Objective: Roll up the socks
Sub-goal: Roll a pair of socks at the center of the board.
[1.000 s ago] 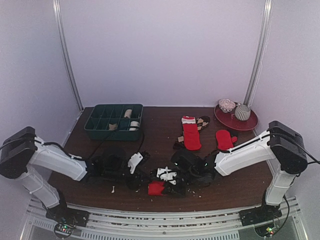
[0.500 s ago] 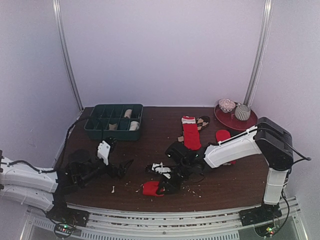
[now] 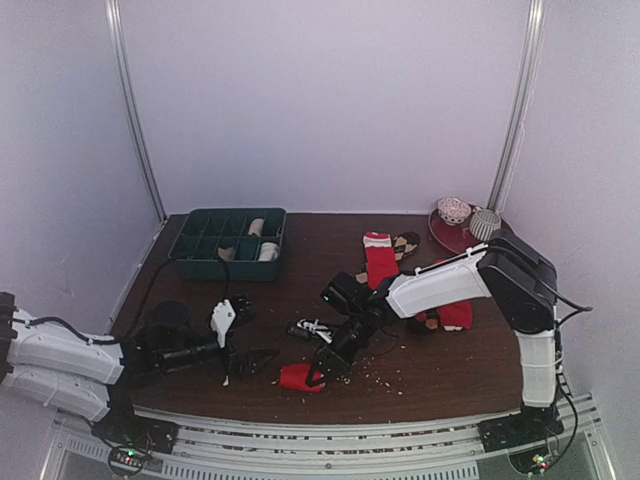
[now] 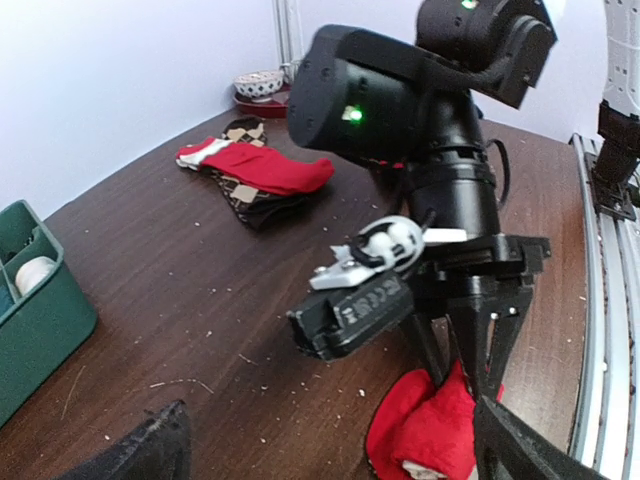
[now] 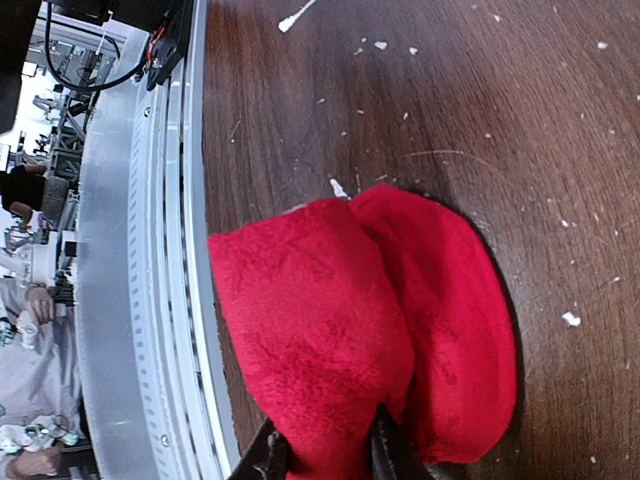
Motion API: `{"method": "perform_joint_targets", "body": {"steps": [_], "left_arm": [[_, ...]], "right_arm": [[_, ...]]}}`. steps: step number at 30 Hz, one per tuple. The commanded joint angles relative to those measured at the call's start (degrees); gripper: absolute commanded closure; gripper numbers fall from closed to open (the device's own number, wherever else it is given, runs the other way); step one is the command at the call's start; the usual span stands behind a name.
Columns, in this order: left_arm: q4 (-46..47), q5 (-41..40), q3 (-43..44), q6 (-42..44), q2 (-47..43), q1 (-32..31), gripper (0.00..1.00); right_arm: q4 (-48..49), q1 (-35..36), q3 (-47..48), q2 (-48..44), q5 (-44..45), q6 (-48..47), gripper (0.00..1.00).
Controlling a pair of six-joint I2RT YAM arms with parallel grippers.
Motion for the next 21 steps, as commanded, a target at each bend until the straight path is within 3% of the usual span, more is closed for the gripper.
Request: {"method": "perform_joint_targets", "body": {"steps": [1, 10, 17, 21], "left_arm": [[3.6, 6.2, -0.6, 2.1, 2.5, 0.1, 0.04], [-0.4, 4.0, 6.5, 6.8, 16.1, -5.0, 0.04], [4.5, 0.6, 7.1, 8.5, 19.2, -7.9, 0.04], [4.0, 1.7, 7.3, 9.3, 20.1, -8.4, 0.13]], "right_arm": [[-22.1, -0.7, -0.9, 8.7, 9.3, 0.8, 0.77], [-27.4, -2.3, 3.4, 12.0, 10.0, -0.8, 0.78], [-30.0, -2.9, 4.1, 12.7, 10.1, -2.8, 0.78], [-30.1, -3.1, 4.6, 12.7, 10.4, -2.8, 0.78]]}}
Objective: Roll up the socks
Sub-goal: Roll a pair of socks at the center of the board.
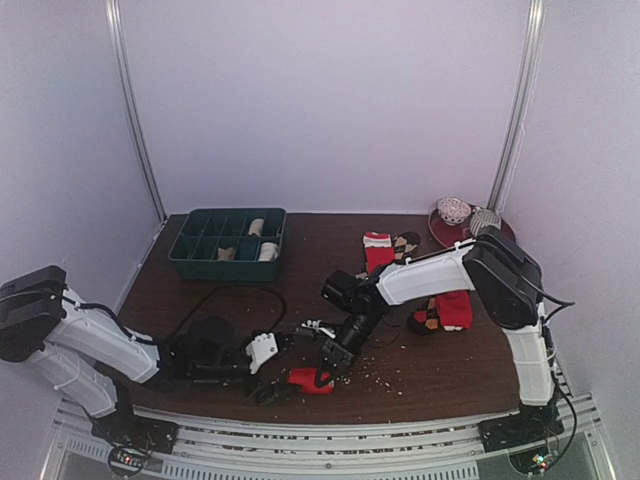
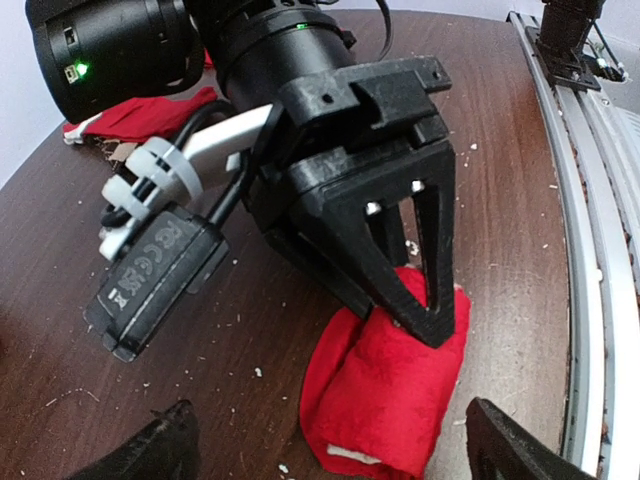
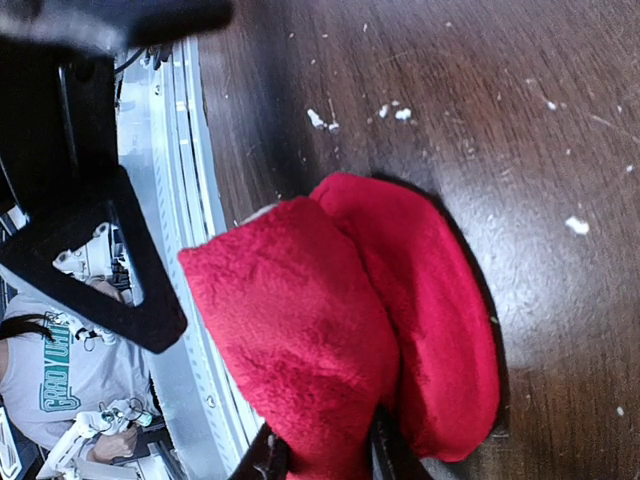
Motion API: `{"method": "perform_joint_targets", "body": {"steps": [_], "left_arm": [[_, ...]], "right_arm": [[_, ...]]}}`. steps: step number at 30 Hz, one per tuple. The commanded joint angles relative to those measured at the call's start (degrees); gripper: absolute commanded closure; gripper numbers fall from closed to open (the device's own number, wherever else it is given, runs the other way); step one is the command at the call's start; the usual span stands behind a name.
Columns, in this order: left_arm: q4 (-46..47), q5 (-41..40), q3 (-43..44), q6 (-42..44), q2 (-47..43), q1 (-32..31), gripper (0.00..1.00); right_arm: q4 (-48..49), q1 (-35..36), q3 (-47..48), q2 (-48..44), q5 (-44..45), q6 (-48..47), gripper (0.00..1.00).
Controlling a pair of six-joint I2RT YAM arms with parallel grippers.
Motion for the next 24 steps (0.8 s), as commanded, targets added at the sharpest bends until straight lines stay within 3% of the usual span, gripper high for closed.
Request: {"method": "perform_joint_targets", "body": {"steps": [1, 3, 13, 21, 24], "left_arm": [[3.0, 0.8, 1.5, 2.3, 1.5, -0.5, 0.16], [3.0, 2.4, 2.1, 1.7, 2.6, -0.7, 0.22], [5.6, 5.4, 3.4, -1.1, 8.2, -1.5, 0.33], [6.2, 6.3, 4.4, -3.3, 11.6, -1.6, 0.62], [6.6, 6.4, 4.8, -4.6, 13.3, -1.6, 0.86]], "right_arm": [[-11.9, -0.2, -3.9, 7.2, 16.8, -0.2, 0.78], [-11.6, -0.2, -3.8, 7.3, 16.7, -0.1, 0.78], [-11.4, -0.2, -4.1, 7.0, 16.8, -0.1, 0.78], [-9.8, -0.1, -4.7, 6.4, 17.3, 0.4, 0.78], [-8.1, -0.2, -5.0, 5.4, 18.2, 1.3, 0.72]]}}
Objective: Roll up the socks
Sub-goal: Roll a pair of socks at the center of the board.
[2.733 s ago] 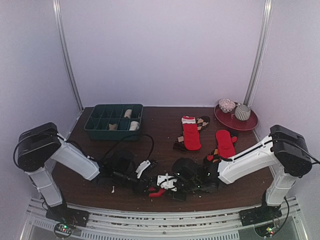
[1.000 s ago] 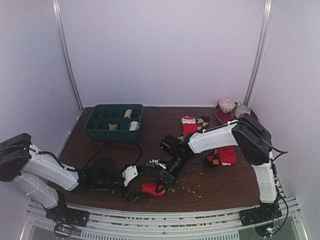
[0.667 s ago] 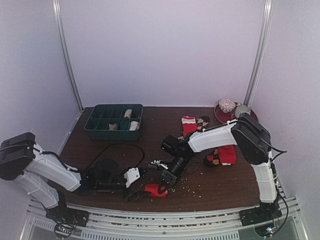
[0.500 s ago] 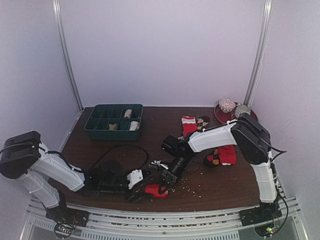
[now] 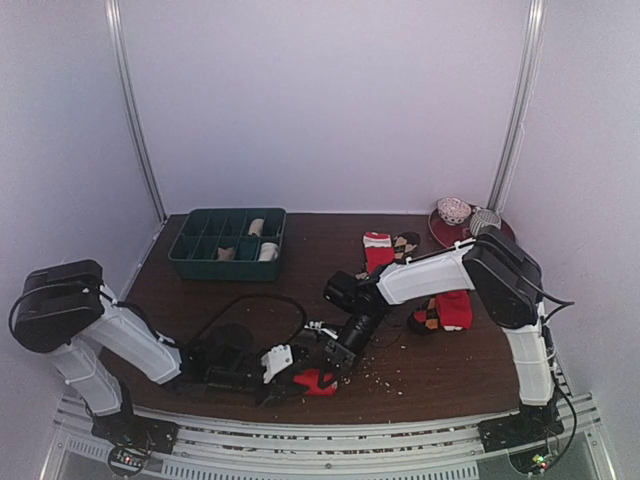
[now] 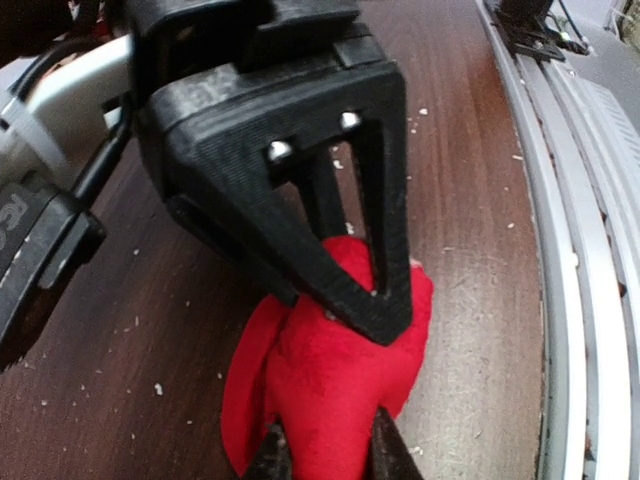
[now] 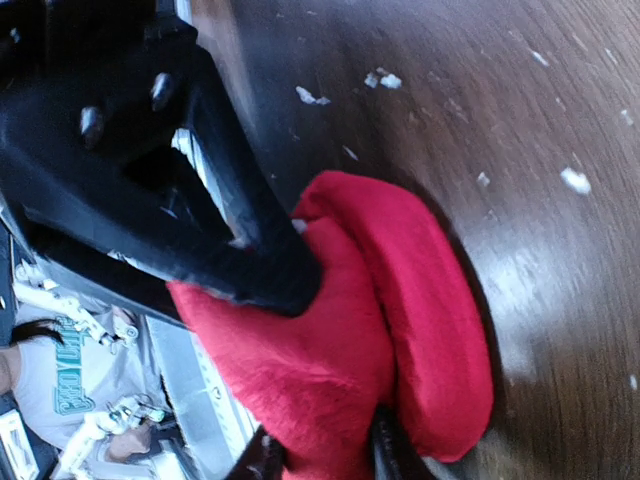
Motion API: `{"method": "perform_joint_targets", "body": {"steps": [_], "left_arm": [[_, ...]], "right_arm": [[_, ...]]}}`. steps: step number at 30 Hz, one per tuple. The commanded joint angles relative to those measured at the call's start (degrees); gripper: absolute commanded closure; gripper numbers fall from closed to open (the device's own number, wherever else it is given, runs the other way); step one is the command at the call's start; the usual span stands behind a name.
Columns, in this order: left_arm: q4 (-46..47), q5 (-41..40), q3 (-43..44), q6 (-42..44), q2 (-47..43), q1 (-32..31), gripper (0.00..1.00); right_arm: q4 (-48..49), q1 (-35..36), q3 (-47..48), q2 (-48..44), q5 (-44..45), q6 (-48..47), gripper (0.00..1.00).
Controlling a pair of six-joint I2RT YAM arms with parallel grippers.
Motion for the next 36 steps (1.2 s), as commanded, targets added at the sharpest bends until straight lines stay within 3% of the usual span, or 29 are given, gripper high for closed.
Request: {"method": "perform_joint_targets", "body": {"steps": [1, 3, 4, 5, 6, 9, 12, 16, 21, 26, 29, 33, 34, 36], "left_arm": [[3.1, 0.3, 1.7, -2.8, 3.1, -0.4, 0.96], [2.9, -1.1, 1.9, -4.9, 4.5, -0.3, 1.0], [3.0, -1.6, 1.7, -5.9, 5.2, -0.3, 1.0], [3.2, -1.9, 1.5, -7.3, 5.7, -0.3, 1.0], [3.0, -2.2, 1.3, -8.7, 6.2, -0.3, 1.0], [2.2, -2.1, 1.1, -12.7, 7.6, -0.3, 1.0], [0.2, -2.1, 0.8, -16.0, 8.3, -0.3, 1.0], [-0.4, -1.7, -0.5, -19.3, 8.7, -0.2, 1.0], [-0.9, -0.7, -0.8, -19.9, 9.7, -0.2, 1.0], [-2.4, -1.6, -0.2, -19.3, 9.2, -0.2, 1.0], [-2.7, -1.7, -0.1, -19.1, 9.2, -0.2, 1.0], [-2.9, -1.8, 0.0, -18.8, 9.2, -0.2, 1.0], [-2.9, -1.8, 0.0, -18.8, 9.2, -0.2, 1.0], [-2.9, -1.7, 0.1, -18.8, 9.3, -0.2, 1.0]], "right_arm": [[-4.4, 0.1, -5.5, 4.6, 19.2, 2.0, 0.69], [-0.8, 0.1, -6.7, 2.7, 19.9, 3.8, 0.38], [1.2, 0.1, -7.5, 1.3, 20.3, 4.8, 0.15], [3.2, 0.1, -8.2, 0.1, 20.2, 5.4, 0.02], [5.5, 0.2, -9.1, -1.4, 20.2, 6.2, 0.0], [12.9, 0.2, -12.0, -4.9, 20.8, 9.0, 0.0], [20.5, 0.2, -16.7, -11.4, 26.7, 11.8, 0.0], [24.1, 0.3, -21.4, -21.5, 41.2, 12.8, 0.0], [20.4, 2.2, -23.5, -30.7, 59.7, 9.8, 0.0], [19.8, 8.6, -24.4, -40.2, 84.5, 6.1, 0.0], [25.9, 9.8, -27.3, -46.2, 98.6, 6.2, 0.0], [36.0, 8.9, -34.2, -54.3, 101.2, 8.8, 0.0], [37.7, 8.6, -36.2, -56.7, 95.5, 7.7, 0.02], [41.3, 8.2, -39.5, -58.7, 85.2, 3.2, 0.15]]}}
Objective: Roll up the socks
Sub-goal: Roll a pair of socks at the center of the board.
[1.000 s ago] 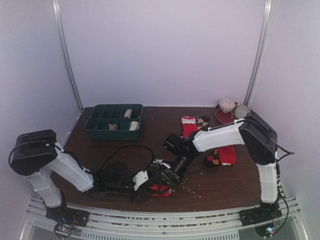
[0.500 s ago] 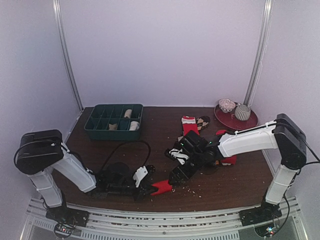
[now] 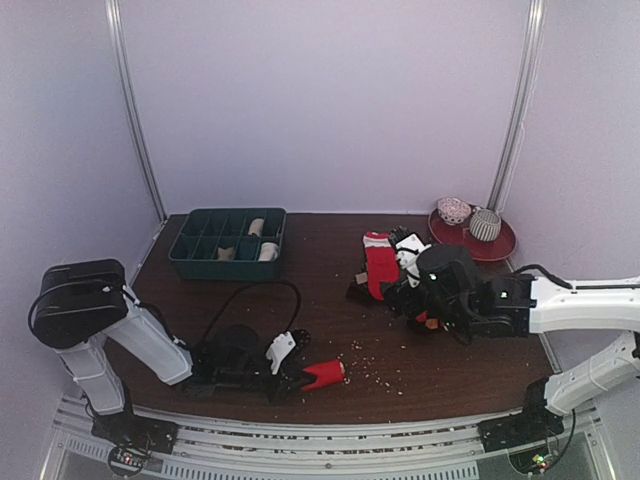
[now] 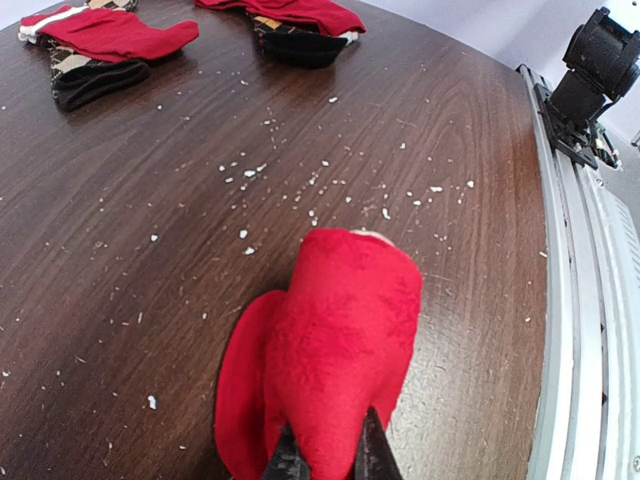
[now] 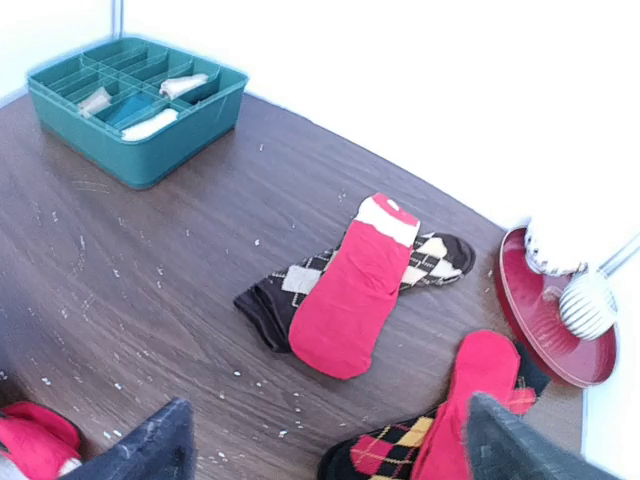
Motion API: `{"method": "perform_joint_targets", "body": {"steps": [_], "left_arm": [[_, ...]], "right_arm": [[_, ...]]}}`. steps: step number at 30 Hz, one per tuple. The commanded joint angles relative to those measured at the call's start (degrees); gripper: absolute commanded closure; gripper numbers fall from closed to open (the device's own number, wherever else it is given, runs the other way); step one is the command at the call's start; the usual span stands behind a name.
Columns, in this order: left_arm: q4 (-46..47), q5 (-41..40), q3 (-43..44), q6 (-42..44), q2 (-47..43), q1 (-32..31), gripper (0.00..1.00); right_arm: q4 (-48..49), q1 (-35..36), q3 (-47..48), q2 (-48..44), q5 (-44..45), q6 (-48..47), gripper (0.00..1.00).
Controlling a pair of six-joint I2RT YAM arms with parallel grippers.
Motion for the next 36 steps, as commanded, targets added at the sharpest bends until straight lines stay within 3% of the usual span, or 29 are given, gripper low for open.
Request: {"method": "perform_joint_targets", "body": {"steps": [1, 6, 11, 19, 36], "left_arm": [[-11.6, -0.4, -1.4, -0.3, 2.8, -0.1, 1.0], [-12.2, 0.2, -1.0, 0.2, 3.4, -0.1, 1.0], [-12.9, -0.3, -0.9, 0.3, 3.1, -0.1, 1.0], [-13.6, 0.1, -0.5, 0.7, 3.3, -0.1, 1.0], [-14.6, 1.1, 0.0, 1.3, 4.1, -0.1, 1.0]], "right_arm": [[8.5, -0.7, -6.3, -3.7, -8.8, -3.3, 0.16], [5.1, -0.2, -4.0, 2.9, -34.4, -9.6, 0.22], [9.3, 1.6, -3.8, 10.2, -47.5, -17.5, 0.28], [12.5, 1.5, -0.4, 21.3, -52.1, -20.6, 0.33], [9.5, 1.4, 1.5, 28.0, -51.8, -22.4, 0.43]]}}
